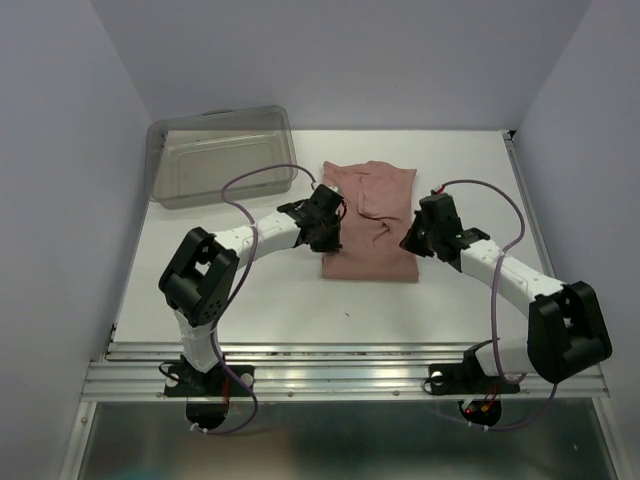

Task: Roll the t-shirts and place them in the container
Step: Roll the T-shirt to the center of the board.

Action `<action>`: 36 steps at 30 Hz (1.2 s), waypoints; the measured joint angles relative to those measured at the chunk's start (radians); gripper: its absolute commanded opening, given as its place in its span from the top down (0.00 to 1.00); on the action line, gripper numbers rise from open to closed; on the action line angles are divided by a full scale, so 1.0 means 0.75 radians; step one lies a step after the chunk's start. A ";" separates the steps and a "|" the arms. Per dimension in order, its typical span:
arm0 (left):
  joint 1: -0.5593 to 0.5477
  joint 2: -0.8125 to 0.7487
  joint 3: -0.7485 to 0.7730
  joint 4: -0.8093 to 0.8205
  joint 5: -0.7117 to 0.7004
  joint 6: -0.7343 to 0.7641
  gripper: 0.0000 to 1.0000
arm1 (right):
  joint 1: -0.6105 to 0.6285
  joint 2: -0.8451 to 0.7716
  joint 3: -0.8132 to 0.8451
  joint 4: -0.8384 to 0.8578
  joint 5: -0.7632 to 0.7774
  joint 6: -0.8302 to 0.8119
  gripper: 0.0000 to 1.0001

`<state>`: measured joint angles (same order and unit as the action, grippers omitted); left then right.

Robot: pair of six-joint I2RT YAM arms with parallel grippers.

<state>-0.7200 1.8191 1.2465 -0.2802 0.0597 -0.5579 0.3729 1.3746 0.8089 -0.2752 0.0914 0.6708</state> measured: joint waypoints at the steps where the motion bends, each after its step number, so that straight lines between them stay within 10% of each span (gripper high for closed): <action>1: -0.003 -0.009 0.002 -0.002 0.004 -0.002 1.00 | 0.003 -0.031 0.000 0.003 -0.019 0.004 0.99; 20: -0.024 0.152 0.049 0.040 0.027 -0.076 1.00 | 0.132 0.313 0.025 0.167 -0.151 0.062 0.99; 36: 0.043 0.022 0.057 -0.020 -0.099 -0.020 1.00 | 0.033 -0.008 0.045 0.011 0.097 -0.035 0.98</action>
<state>-0.6880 1.8355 1.2892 -0.2955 -0.0147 -0.5728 0.3977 1.3689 0.8429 -0.2672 0.1638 0.6449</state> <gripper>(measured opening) 0.026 0.024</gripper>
